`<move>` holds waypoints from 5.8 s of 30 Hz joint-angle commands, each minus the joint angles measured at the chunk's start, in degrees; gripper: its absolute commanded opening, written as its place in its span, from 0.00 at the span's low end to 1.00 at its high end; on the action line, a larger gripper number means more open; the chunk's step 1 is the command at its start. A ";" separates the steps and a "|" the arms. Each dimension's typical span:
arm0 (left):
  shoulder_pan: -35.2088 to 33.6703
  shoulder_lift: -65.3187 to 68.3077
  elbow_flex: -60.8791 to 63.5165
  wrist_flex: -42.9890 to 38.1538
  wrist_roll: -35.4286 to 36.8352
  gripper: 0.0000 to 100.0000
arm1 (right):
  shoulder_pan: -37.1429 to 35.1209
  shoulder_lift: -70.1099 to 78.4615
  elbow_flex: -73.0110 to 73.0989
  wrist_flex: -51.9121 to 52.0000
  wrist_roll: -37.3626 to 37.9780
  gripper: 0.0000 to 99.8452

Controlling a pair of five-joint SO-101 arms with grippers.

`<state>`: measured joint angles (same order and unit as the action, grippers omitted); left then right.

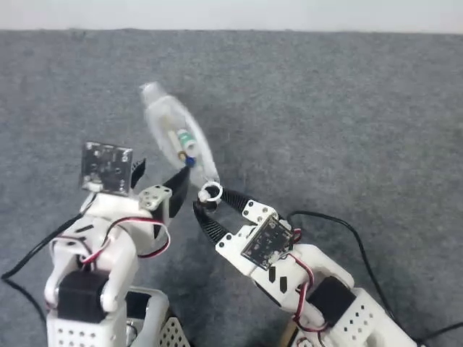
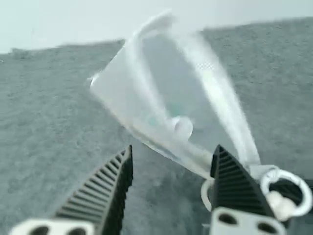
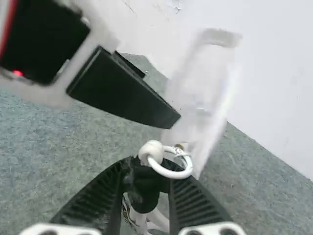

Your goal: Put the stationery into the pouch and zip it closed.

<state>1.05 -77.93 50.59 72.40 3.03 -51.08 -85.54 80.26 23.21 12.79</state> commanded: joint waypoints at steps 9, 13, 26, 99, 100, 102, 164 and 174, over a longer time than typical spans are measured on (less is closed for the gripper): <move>-1.41 -2.99 5.41 -8.53 -0.35 0.25 | 0.04 -1.80 -1.32 -1.10 0.53 0.01; -1.41 -2.99 5.76 -10.55 0.09 0.24 | -0.04 -1.80 -1.49 0.75 0.53 0.01; 7.12 -2.99 9.54 -15.03 -2.64 0.25 | -11.38 -1.80 -1.85 7.69 1.05 0.01; 16.35 -3.16 13.05 -11.78 -16.44 0.30 | 4.79 -1.80 -22.07 28.88 4.92 0.01; 16.35 -3.16 13.41 -12.48 -16.44 0.30 | 4.79 -1.80 -22.07 28.97 4.92 0.01; 16.35 -3.08 13.58 -13.54 -14.77 0.30 | 4.79 -1.80 -22.07 28.97 4.92 0.01; 18.11 -3.60 14.64 -17.85 -9.76 0.04 | 13.85 -8.31 -9.49 8.31 -3.08 0.01; 18.02 -3.78 13.49 -16.70 -5.10 0.18 | 6.90 -8.31 -13.19 17.10 -0.62 0.01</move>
<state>19.16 -80.48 68.00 55.43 -2.86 -41.58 -92.31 71.30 37.54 10.07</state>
